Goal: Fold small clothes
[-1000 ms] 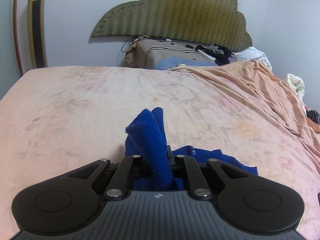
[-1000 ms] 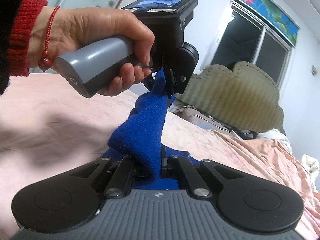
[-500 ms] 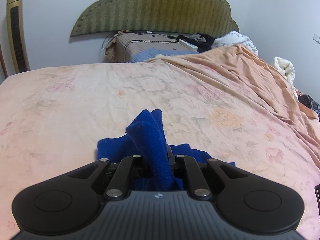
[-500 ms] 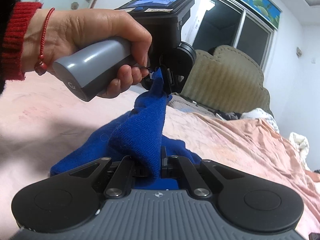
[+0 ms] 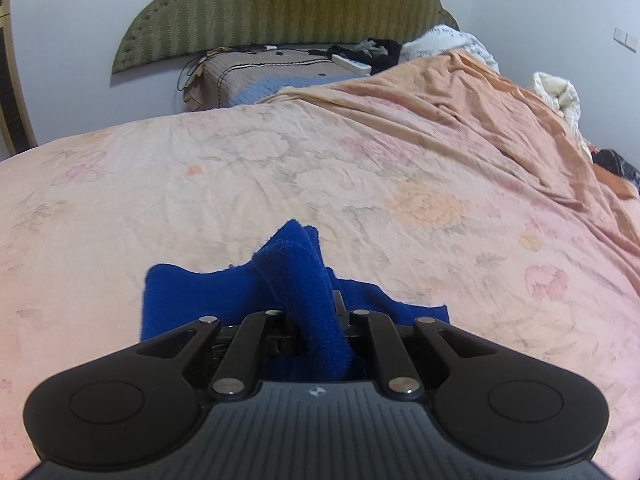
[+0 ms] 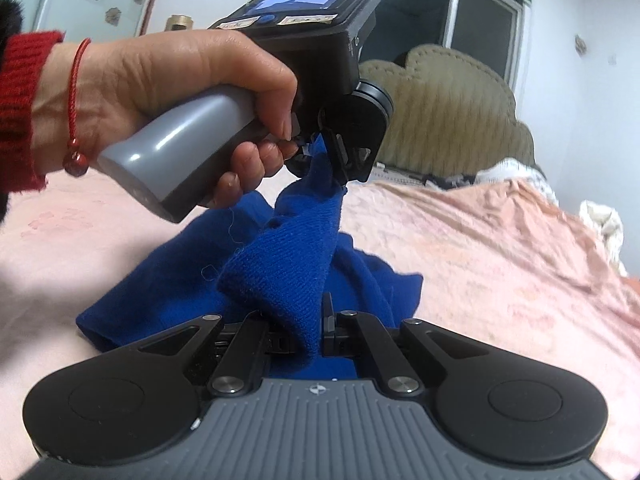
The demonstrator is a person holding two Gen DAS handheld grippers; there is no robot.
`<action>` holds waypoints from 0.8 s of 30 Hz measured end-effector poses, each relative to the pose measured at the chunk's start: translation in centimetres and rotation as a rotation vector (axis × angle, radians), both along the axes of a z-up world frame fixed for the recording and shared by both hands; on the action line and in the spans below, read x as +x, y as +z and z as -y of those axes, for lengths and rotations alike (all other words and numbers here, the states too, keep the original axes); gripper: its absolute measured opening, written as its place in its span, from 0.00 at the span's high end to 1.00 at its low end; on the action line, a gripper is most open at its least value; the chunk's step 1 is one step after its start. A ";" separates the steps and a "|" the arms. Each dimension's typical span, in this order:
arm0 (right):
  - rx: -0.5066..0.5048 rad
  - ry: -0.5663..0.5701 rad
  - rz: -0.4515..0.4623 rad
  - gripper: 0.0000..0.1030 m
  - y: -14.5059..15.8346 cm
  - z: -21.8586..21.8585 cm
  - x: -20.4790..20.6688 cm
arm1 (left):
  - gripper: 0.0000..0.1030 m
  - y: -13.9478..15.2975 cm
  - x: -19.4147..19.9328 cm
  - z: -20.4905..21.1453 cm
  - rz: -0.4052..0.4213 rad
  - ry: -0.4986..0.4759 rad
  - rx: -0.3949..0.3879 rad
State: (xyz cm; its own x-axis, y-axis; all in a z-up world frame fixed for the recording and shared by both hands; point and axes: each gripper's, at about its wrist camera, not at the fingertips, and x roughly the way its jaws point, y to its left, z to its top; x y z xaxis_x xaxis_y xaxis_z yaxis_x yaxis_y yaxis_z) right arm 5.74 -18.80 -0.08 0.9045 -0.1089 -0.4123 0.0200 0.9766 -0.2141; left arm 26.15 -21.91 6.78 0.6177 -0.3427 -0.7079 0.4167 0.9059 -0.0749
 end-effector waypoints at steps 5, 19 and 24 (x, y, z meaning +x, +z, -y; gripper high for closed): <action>0.074 -0.018 -0.031 0.96 -0.5 1.5 0.3 | 0.90 -1.2 0.0 1.7 -0.007 -0.020 0.019; 0.214 -0.034 -0.083 0.96 -1.2 3.7 0.5 | 0.89 -3.5 -0.5 4.3 -0.020 -0.049 0.053; 0.217 -0.037 -0.099 0.91 -1.4 3.6 0.5 | 0.86 -3.9 -0.5 4.5 -0.021 -0.069 0.036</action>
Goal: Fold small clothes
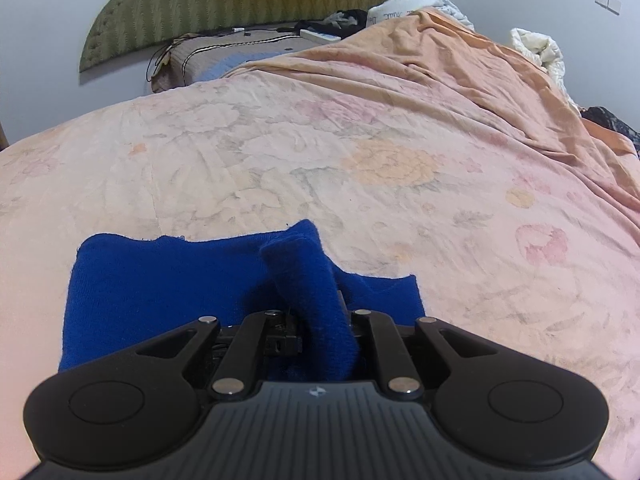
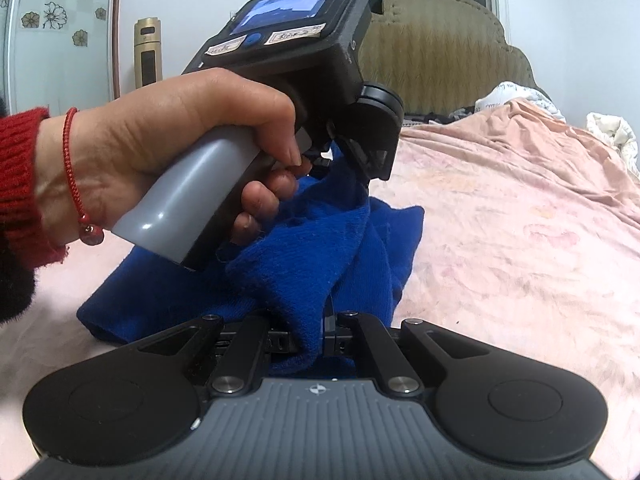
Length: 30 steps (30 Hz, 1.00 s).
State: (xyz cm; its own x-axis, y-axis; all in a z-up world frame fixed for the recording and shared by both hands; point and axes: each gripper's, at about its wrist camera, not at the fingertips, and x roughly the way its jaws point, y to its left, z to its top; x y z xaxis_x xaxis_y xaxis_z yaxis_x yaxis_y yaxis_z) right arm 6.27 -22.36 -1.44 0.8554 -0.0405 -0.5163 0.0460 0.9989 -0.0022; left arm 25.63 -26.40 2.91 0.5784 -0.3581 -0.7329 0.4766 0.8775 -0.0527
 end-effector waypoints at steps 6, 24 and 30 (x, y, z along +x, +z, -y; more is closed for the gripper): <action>0.116 -0.025 -0.045 0.74 -0.4 1.9 0.1 | 0.28 0.3 0.6 -1.0 -0.058 -0.002 -0.140; 0.732 -0.056 -0.100 0.58 -1.8 9.8 -1.0 | 0.22 3.4 -5.6 -11.0 0.162 0.057 -0.080; 0.857 -0.100 -0.130 0.89 -3.0 10.9 -1.3 | 0.22 1.6 -8.9 -13.8 0.146 0.068 -0.065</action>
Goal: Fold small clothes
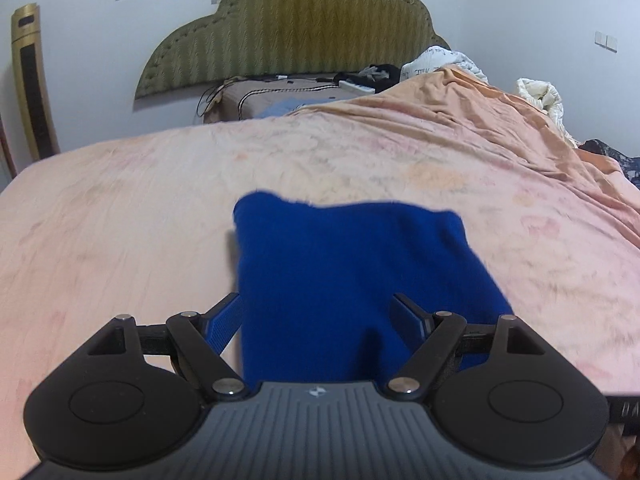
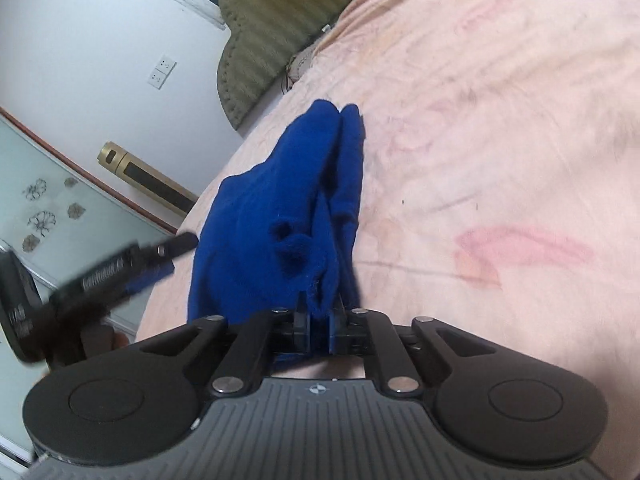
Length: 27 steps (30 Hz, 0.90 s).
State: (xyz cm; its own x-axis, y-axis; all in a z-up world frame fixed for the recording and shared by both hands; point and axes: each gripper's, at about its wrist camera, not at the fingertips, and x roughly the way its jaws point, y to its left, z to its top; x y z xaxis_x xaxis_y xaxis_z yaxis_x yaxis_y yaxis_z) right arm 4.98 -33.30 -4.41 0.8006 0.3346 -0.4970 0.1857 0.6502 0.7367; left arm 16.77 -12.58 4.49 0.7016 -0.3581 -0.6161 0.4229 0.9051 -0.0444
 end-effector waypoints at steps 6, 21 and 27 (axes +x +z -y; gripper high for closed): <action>-0.054 0.017 -0.025 0.81 0.3 0.2 -0.5 | 0.22 -0.9 -1.8 -1.8 -0.024 0.014 0.004; -0.210 0.066 -0.015 0.46 1.7 0.2 1.2 | 0.15 -3.4 -3.6 -5.6 -0.084 0.006 -0.063; -0.163 0.169 0.013 0.51 1.2 -0.7 3.6 | 0.14 -5.4 -1.5 -8.2 -0.276 -0.015 -0.291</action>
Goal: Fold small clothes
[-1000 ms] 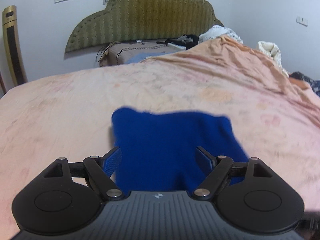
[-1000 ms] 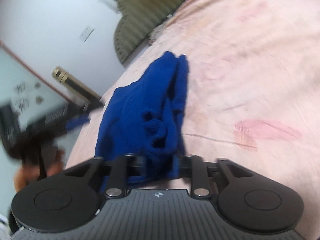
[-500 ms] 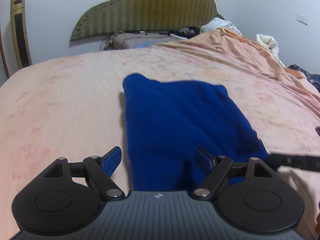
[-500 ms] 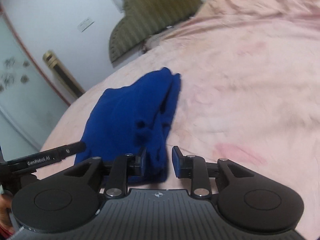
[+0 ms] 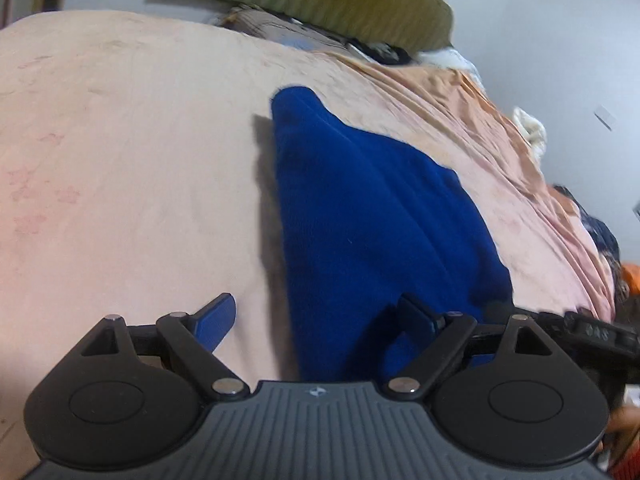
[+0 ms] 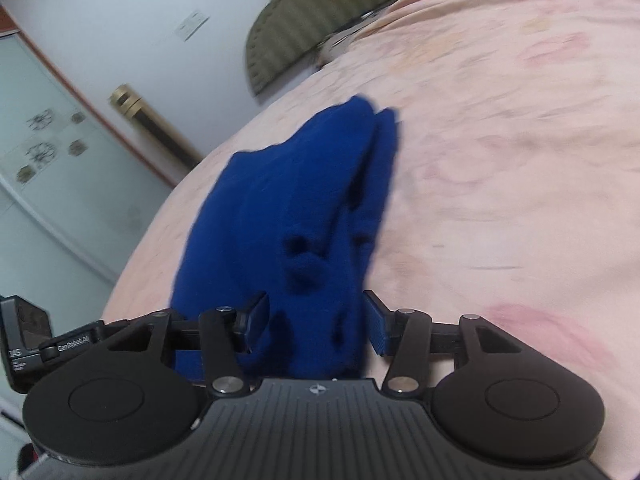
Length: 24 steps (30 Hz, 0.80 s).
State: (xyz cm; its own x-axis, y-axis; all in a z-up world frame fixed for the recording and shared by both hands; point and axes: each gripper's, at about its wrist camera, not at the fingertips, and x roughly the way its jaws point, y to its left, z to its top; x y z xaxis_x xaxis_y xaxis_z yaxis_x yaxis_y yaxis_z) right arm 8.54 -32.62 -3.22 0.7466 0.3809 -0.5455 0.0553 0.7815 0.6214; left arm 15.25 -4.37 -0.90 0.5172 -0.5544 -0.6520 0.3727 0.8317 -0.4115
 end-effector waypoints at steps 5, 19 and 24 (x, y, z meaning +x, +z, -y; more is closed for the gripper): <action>-0.022 0.032 -0.022 0.79 0.1 -0.9 0.8 | 0.52 -0.3 -1.5 1.8 0.019 -0.112 0.000; -0.127 -0.015 -0.060 0.87 1.6 -0.5 -1.2 | 0.89 0.8 -3.5 2.8 0.066 -0.048 0.052; -0.380 -0.047 -0.008 0.57 3.2 -2.9 -2.8 | 0.79 1.6 -4.6 3.7 0.115 0.006 0.139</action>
